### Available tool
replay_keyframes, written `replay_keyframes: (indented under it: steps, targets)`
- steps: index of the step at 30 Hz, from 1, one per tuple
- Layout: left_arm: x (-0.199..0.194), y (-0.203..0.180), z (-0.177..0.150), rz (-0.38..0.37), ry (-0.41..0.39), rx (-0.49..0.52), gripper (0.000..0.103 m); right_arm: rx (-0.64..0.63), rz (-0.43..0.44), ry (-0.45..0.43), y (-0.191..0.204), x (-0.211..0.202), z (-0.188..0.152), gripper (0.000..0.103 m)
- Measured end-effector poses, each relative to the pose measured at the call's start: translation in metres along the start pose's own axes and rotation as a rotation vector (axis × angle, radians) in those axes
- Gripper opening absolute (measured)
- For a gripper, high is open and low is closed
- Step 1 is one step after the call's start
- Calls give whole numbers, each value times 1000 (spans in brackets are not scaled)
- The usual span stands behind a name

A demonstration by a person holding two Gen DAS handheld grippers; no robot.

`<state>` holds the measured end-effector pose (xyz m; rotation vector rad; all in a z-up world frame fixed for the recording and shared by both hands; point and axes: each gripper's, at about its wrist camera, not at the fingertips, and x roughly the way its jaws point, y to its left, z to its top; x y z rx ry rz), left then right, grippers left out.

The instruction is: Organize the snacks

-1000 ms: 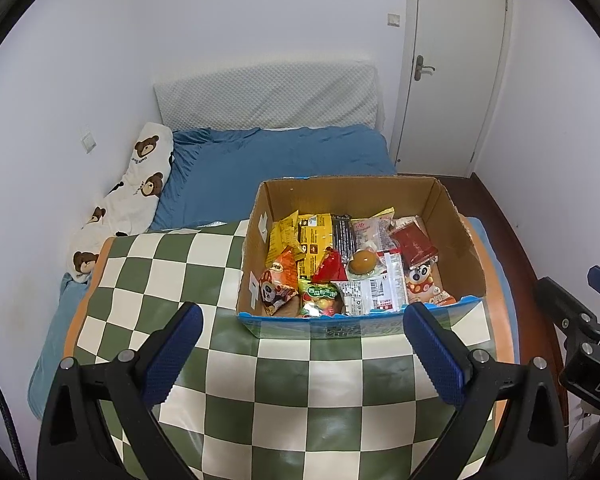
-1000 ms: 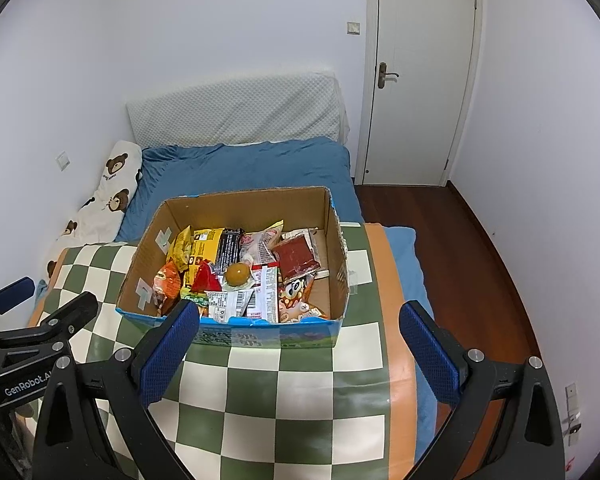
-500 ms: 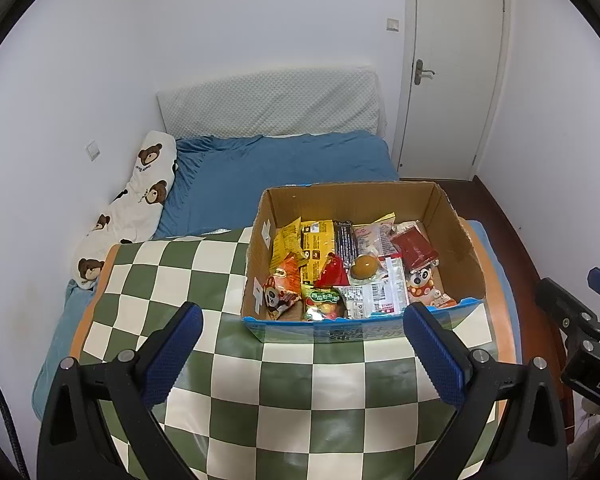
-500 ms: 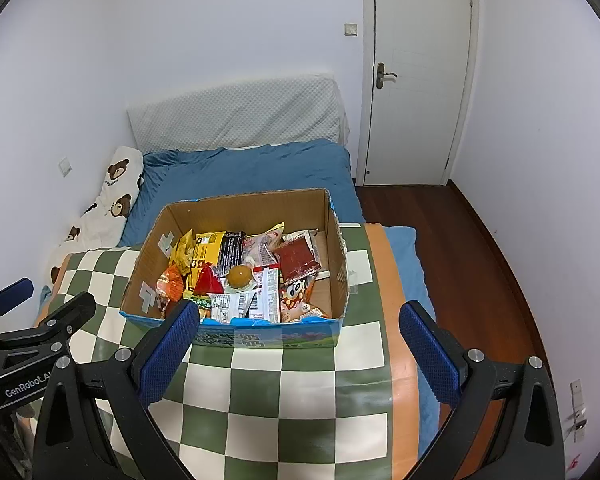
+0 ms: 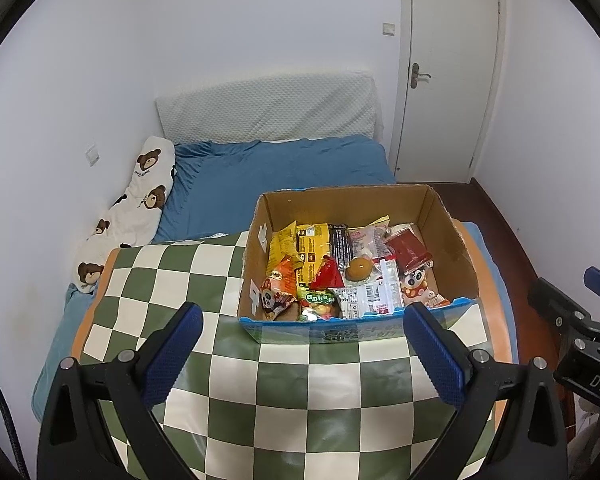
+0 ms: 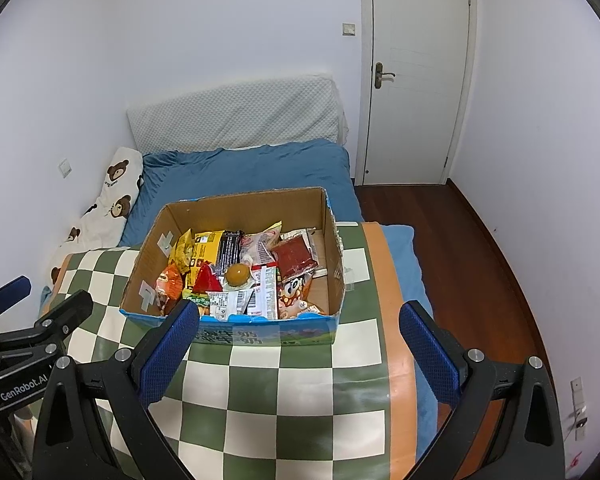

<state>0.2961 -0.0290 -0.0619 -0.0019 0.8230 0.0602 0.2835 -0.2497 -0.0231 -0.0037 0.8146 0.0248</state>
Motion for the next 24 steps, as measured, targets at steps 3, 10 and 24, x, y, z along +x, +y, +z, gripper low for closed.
replay_keyframes:
  steps: [3,10,24]
  targets:
    - [-1,0,-1,-3,-2,1,103,1,-1,-1,-1,-1,-1,102]
    - [-2,-1,-1,-7,-3,2,103,4,0,0,-1,-2,-1,102]
    - [-7,1,0,-6,-18,-7,103,5,-2,-3,-3,-4,-2,102]
